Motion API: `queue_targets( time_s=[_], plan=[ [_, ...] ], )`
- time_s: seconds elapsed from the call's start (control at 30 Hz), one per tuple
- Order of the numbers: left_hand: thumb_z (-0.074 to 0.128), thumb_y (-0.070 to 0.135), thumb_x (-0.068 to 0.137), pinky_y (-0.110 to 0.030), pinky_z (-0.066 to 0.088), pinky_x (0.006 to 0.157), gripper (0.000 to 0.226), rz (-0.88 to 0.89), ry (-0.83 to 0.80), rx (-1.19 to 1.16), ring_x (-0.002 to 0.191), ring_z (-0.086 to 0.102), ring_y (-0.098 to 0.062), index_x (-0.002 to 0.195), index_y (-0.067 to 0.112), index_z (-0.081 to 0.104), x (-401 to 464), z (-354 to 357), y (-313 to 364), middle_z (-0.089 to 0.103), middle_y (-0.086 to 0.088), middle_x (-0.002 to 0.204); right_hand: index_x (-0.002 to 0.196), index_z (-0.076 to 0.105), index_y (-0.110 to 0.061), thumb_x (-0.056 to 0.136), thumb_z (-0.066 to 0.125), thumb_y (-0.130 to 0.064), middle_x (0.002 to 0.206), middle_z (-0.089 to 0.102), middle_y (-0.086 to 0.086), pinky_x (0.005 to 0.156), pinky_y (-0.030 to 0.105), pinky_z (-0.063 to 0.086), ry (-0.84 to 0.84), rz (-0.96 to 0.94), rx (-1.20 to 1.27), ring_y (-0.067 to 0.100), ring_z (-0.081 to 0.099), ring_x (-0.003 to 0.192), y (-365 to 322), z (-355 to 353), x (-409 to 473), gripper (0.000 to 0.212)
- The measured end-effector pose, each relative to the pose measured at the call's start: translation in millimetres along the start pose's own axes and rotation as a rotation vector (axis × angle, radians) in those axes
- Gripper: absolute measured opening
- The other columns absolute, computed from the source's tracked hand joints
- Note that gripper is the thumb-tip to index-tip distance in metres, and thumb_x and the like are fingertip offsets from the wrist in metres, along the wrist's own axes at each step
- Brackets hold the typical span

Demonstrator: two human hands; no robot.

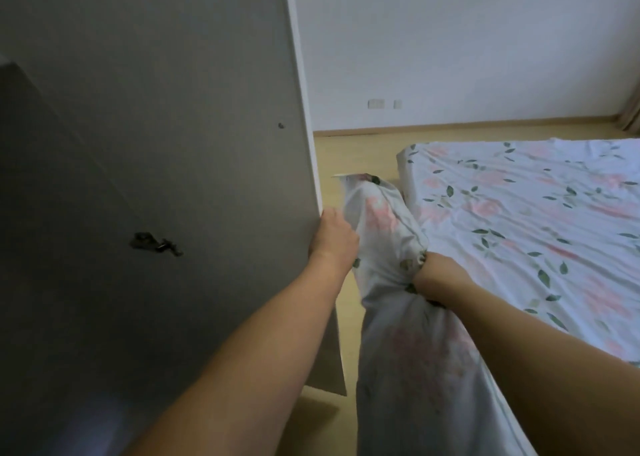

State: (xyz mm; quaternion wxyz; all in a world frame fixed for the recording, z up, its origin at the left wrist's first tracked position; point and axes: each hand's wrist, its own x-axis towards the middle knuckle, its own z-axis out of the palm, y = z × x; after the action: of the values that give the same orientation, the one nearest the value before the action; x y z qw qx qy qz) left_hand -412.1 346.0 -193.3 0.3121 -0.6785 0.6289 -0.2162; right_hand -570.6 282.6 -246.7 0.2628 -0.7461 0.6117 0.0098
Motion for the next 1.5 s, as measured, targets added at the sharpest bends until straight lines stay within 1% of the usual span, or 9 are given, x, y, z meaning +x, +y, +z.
queue_targets(
  time_s=[0.23, 0.37, 0.5, 0.67, 0.73, 0.83, 1.13, 1.37, 1.5],
  plan=[
    [0.045, 0.022, 0.096, -0.042, 0.036, 0.097, 0.035, -0.006, -0.267, 0.112, 0.114, 0.05, -0.029, 0.129, 0.017, 0.054, -81.3, 23.3, 27.6, 0.057, -0.005, 0.127, 0.126, 0.047, -0.01, 0.081, 0.052, -0.02, 0.119, 0.059, 0.012, 0.078, 0.03, 0.041, -0.057, -0.167, -0.148, 0.03, 0.057, 0.11, -36.2, 27.5, -5.9, 0.046],
    [0.054, 0.017, 0.089, -0.054, 0.036, 0.102, 0.048, -0.159, -0.434, 0.149, 0.121, 0.044, -0.043, 0.134, 0.004, 0.047, -126.4, 37.2, 24.4, 0.049, -0.025, 0.132, 0.115, 0.048, -0.014, 0.076, 0.056, -0.02, 0.115, 0.06, 0.014, 0.078, 0.034, 0.046, -0.115, -0.274, -0.17, 0.033, 0.059, 0.103, -62.5, 48.1, -23.3, 0.04],
    [0.064, 0.027, 0.083, -0.07, 0.015, 0.109, 0.067, -0.364, -0.538, 0.089, 0.131, 0.03, -0.052, 0.139, -0.001, 0.039, -177.8, 61.5, 7.5, 0.038, -0.033, 0.14, 0.119, 0.049, -0.012, 0.079, 0.059, -0.018, 0.115, 0.061, 0.015, 0.073, 0.031, 0.044, -0.169, -0.421, -0.266, 0.034, 0.06, 0.103, -91.4, 72.6, -49.0, 0.042],
    [0.039, 0.041, 0.096, -0.055, -0.011, 0.114, 0.081, -0.592, -0.504, 0.048, 0.144, -0.01, -0.043, 0.149, 0.001, -0.007, -256.6, 118.2, -34.2, -0.009, -0.023, 0.158, 0.118, 0.057, -0.015, 0.078, 0.069, -0.024, 0.115, 0.064, 0.012, 0.06, 0.024, 0.044, -0.335, -0.635, -0.379, 0.03, 0.063, 0.094, -138.2, 107.3, -92.9, 0.042],
    [0.026, 0.039, 0.098, -0.052, -0.017, 0.114, 0.075, -0.63, -0.524, 0.087, 0.144, -0.018, -0.039, 0.147, -0.001, -0.015, -282.3, 137.7, -51.6, -0.019, -0.021, 0.157, 0.119, 0.058, -0.018, 0.075, 0.072, -0.027, 0.118, 0.064, 0.011, 0.068, 0.026, 0.047, -0.405, -0.695, -0.392, 0.029, 0.063, 0.099, -152.6, 120.1, -104.9, 0.047],
    [0.023, 0.033, 0.096, -0.053, -0.023, 0.11, 0.073, -0.627, -0.574, 0.154, 0.142, -0.024, -0.037, 0.146, 0.0, -0.02, -309.6, 159.9, -71.9, -0.026, -0.019, 0.155, 0.126, 0.056, -0.018, 0.074, 0.071, -0.03, 0.125, 0.061, 0.009, 0.086, 0.03, 0.049, -0.483, -0.744, -0.453, 0.028, 0.059, 0.111, -174.0, 140.8, -117.8, 0.055],
    [0.024, 0.013, 0.092, -0.052, -0.026, 0.106, 0.075, -0.648, -0.531, 0.137, 0.14, -0.031, -0.031, 0.144, 0.007, -0.029, -331.3, 213.5, -110.7, -0.035, -0.01, 0.153, 0.125, 0.056, -0.021, 0.07, 0.07, -0.033, 0.123, 0.062, 0.006, 0.084, 0.029, 0.047, -0.579, -0.788, -0.63, 0.027, 0.059, 0.108, -200.0, 185.8, -122.3, 0.057],
    [0.031, 0.02, 0.094, -0.057, -0.031, 0.1, 0.078, -0.696, -0.541, 0.028, 0.138, -0.035, -0.034, 0.146, 0.012, -0.027, -325.2, 221.3, -114.4, -0.039, -0.012, 0.151, 0.128, 0.055, -0.023, 0.074, 0.072, -0.03, 0.126, 0.062, 0.007, 0.087, 0.031, 0.051, -0.612, -0.843, -0.74, 0.027, 0.06, 0.111, -208.8, 198.0, -124.0, 0.057],
    [0.04, 0.052, 0.088, -0.063, -0.034, 0.096, 0.091, -0.727, -0.535, -0.233, 0.137, -0.035, -0.038, 0.151, 0.016, -0.014, -308.1, 212.3, -112.7, -0.034, -0.015, 0.153, 0.13, 0.053, -0.021, 0.078, 0.07, -0.025, 0.127, 0.061, 0.008, 0.091, 0.034, 0.052, -0.622, -0.856, -0.753, 0.028, 0.059, 0.113, -205.0, 192.9, -122.3, 0.054]
  ],
)
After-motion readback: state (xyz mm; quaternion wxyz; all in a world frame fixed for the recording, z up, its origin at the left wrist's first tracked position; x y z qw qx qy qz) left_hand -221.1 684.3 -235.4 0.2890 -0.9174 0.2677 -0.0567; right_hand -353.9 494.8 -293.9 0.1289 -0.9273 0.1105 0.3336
